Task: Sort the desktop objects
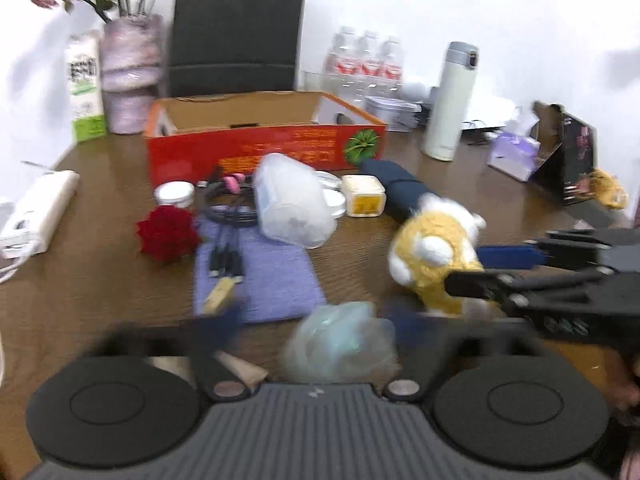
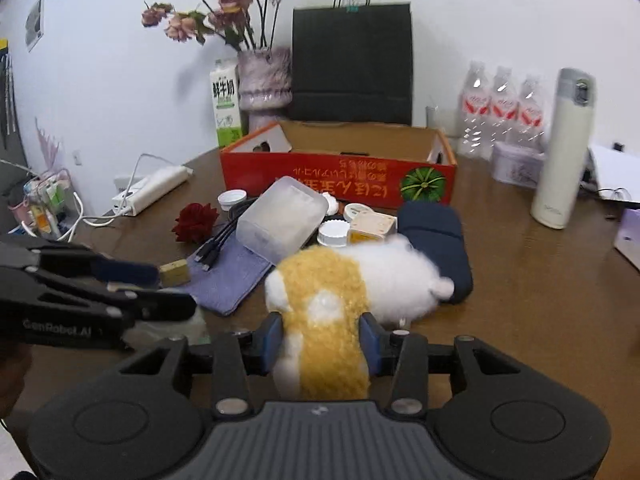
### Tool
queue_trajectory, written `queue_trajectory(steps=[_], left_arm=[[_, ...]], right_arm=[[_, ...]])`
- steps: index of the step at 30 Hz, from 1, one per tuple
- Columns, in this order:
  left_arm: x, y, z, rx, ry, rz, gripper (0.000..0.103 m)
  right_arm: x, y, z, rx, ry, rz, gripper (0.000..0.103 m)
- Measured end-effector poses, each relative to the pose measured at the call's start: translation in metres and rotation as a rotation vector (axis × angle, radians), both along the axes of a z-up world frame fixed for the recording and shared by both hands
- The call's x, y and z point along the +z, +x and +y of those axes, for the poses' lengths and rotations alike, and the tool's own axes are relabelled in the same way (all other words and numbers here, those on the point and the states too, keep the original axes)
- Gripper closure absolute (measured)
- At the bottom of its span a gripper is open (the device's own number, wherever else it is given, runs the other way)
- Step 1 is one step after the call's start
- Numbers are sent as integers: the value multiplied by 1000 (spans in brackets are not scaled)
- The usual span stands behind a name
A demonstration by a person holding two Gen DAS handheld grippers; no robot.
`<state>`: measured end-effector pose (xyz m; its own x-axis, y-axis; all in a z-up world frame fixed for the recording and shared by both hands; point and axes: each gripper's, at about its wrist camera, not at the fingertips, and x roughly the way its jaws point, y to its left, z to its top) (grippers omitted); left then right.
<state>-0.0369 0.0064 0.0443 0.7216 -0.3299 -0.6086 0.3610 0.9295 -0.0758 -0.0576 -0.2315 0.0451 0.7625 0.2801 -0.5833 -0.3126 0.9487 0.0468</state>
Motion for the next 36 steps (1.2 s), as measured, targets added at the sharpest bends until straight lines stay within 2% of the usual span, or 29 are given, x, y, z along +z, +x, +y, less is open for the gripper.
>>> queue_trajectory(steps=[1,2,3,5,6,7,8,9,11,13,15,17,19,21,22,24,26,29,31,32,33,34,36], left_arm=[[4,-6,-2,-3,6,-23,1],[5,-9,-3,-15,8,-34,1],[3,-9,-4,-17,6,-30,1],[-2,-6,-5,-7,1,8,3],[-5,-5,-5,-5,-9,27,12],[-8,-3,-5,-15,-18,46,35],[-12,0,-6,-33,-22,66,52],[-14,1,-8,-32,-24,88,67],[-8,-2,-5,-27,-50,54,75],[12,4,1,-30,-88,19,77],[44,24,14,-14,-153,-39,77],[76,60,25,38,-181,-114,76],[99,110,29,88,-162,-166,76],[111,173,26,144,-117,-161,76],[110,203,25,169,-90,-153,76],[101,262,22,231,-43,-110,76],[88,305,24,242,-32,-43,76],[65,348,26,285,-29,39,76],[60,338,34,241,-104,48,76],[60,326,37,193,-130,44,76],[62,314,37,146,-137,40,76],[65,299,37,99,-139,34,76],[71,262,37,8,-140,20,74]], right_arm=[[1,-4,1,14,-15,1,45],[1,-9,2,24,-27,-6,29],[1,-11,1,18,-37,-21,25],[0,-9,0,12,-37,-15,25],[-3,-6,-1,10,-25,-4,25],[-4,3,0,7,-8,14,25],[-9,9,-1,4,14,44,28],[-14,16,-1,1,46,80,56],[-19,20,-1,-8,96,116,57],[-4,17,4,5,92,81,59],[24,17,6,46,125,2,61],[54,36,10,70,123,-79,67],[80,76,17,51,86,-156,76],[98,130,23,26,78,-178,103],[102,162,28,-5,54,-185,101],[100,220,33,-55,30,-138,101],[95,254,31,-49,59,-91,101],[89,273,19,-68,79,-51,86],[90,247,2,-64,124,-57,71],[88,227,-12,-54,166,-61,45],[84,209,-25,-43,200,-59,25],[80,193,-36,-37,213,-50,21],[63,166,-53,-80,227,3,22]])
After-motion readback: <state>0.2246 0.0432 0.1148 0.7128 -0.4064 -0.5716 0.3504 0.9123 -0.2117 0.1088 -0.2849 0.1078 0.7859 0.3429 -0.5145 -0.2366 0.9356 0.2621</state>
